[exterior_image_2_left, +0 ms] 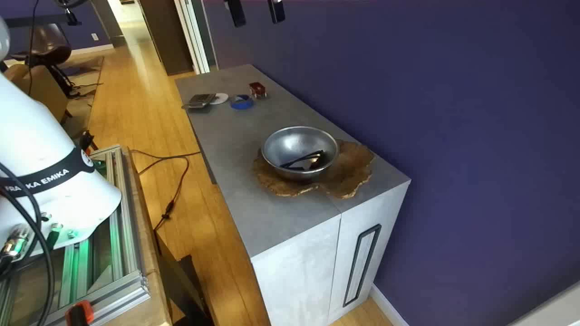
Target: Put the calculator in the silver bowl
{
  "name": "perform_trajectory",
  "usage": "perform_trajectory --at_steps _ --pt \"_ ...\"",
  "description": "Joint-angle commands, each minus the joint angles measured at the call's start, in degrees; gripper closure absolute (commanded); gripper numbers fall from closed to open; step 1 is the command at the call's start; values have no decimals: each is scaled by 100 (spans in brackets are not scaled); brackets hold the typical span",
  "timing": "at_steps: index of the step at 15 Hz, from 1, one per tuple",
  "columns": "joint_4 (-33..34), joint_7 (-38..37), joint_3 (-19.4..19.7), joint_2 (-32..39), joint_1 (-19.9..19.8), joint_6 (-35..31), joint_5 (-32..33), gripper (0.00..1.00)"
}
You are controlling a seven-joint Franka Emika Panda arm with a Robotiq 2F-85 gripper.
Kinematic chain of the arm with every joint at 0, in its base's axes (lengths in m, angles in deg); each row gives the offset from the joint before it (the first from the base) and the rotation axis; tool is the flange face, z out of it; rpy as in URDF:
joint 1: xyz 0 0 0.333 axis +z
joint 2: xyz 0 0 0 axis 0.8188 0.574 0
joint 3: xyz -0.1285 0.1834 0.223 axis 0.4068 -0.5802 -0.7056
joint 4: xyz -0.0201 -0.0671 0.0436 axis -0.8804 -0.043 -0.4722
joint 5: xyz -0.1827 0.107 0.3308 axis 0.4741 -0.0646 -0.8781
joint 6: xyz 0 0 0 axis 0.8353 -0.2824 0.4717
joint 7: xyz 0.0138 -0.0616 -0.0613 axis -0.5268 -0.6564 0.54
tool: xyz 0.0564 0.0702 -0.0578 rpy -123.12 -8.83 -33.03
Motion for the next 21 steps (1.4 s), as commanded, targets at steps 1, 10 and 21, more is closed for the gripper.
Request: perform_trajectory --at_steps 1,10,21 --pt "11 11 -23 3 -22 14 -17 0" --pt "131 189 -73 495 280 62 -235 0" --pt "282 1623 -891 3148 2669 -1146 -3714 0"
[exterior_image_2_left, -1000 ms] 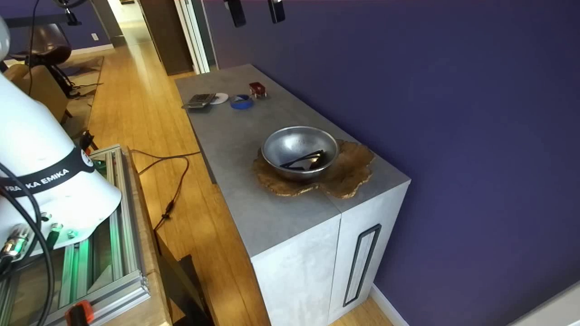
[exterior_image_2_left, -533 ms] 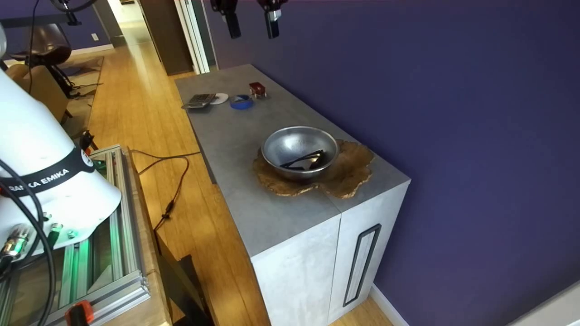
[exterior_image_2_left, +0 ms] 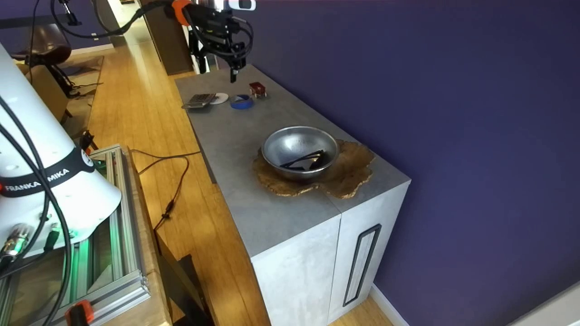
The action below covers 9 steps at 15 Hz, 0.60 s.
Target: Put the calculator in the silver bowl
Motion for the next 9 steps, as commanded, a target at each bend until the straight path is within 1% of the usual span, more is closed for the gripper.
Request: perform_trajectory --at_steps 1,2,3,4,6,8,9 --pt "489 1045 129 1014 690 -284 -1599 0" --pt "603 1384 -6 1239 712 -218 -2066 0" --pt "700 1775 -546 1411 279 -81 -2426 0" --pt "376 1146 -606 1006 153 -266 -1816 0" --pt "449 1219 -836 1209 1 -295 -1883 0" --pt "446 1222 -861 1180 -80 -293 -1886 0" --pt "428 1482 -855 1038 -123 -154 -2061 0"
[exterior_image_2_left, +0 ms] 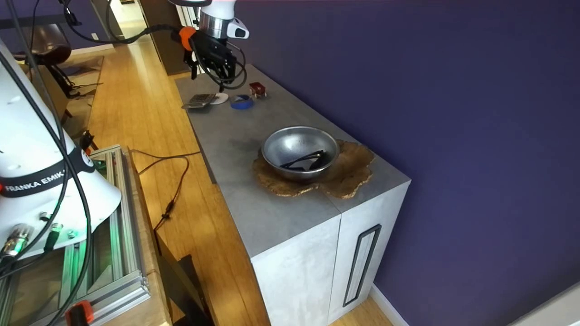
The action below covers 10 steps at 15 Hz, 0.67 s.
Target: Put the calculator in the silver bowl
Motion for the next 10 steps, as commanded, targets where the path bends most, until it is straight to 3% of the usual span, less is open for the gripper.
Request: perform_trajectory --at_steps 1,4,7,8,10 --pt "40 458 -363 -122 -447 231 -538 0" --pt "419 509 -412 328 -740 529 -1415 0" --pt "629 260 -428 908 -939 198 -1968 0" --pt "368 312 -471 435 -923 297 -1567 0" --pt "430 363 -475 619 -1007 286 -1586 0"
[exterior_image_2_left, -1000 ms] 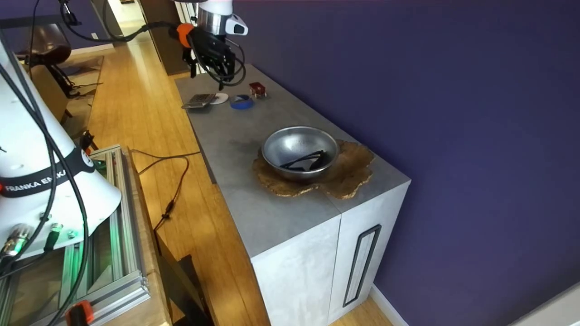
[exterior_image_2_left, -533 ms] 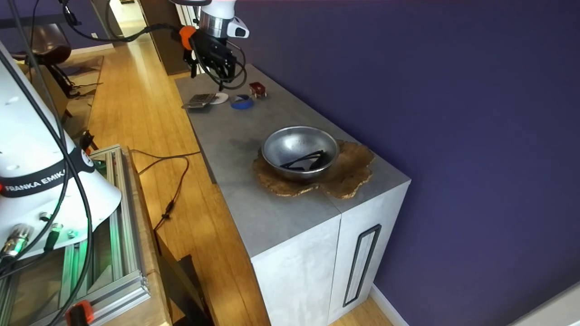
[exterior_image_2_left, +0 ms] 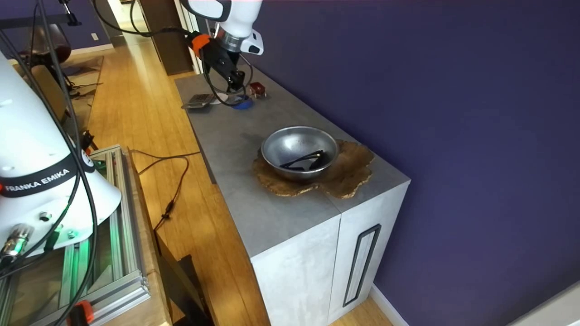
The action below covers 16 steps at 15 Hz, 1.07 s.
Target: Put the calculator in the silver bowl
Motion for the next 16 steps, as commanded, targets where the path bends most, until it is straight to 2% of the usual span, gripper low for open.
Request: perform_trajectory --at_steps 1,7,10,12,16 --pt "6 -23 -153 -3 -143 -3 34 0" --pt "6 -26 -201 -67 -127 0 29 0" --pt "92 -512 -132 260 -177 150 221 0" --pt "127 -519 -171 541 -252 405 100 0" --pt "155 314 -518 1144 -380 735 -846 0"
